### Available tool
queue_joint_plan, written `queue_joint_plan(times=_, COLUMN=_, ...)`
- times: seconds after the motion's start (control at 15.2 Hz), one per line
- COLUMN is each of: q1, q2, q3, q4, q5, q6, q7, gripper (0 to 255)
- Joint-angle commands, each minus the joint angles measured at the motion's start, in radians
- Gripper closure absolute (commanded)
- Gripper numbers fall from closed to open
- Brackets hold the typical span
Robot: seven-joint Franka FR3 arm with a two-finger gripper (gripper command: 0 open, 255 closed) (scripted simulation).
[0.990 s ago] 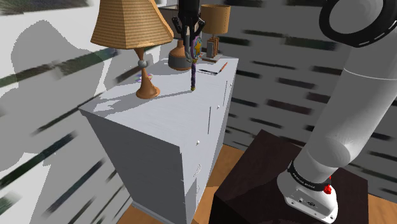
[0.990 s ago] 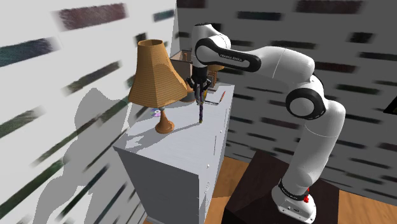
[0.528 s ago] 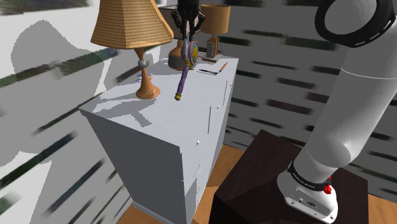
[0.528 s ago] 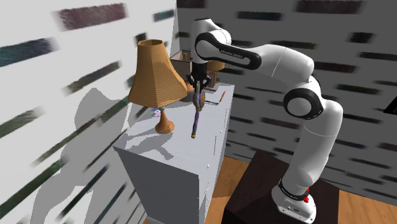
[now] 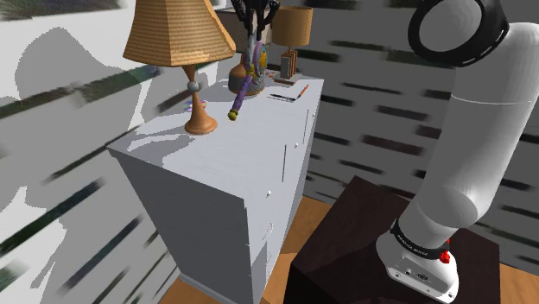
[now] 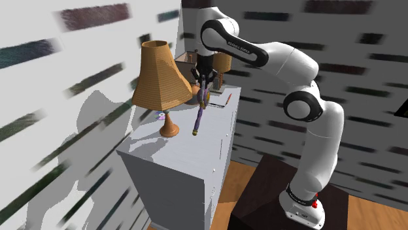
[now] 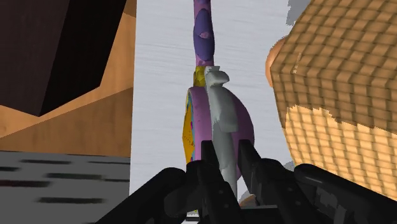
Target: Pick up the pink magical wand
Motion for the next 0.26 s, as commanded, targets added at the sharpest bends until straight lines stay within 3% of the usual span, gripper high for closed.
queue_joint_plan(times=0.0, q1=0.009, q2=0.035, q3=0.001, q4=0.084, q5=-0.01, q6=-0.049, q7=0.003, gripper=255)
queue_joint_plan(times=0.2, q1=0.016, q2=0.058, q3=0.002, q4=0.137, q5=-0.016, q6=-0.08, q7=0.005, gripper=255)
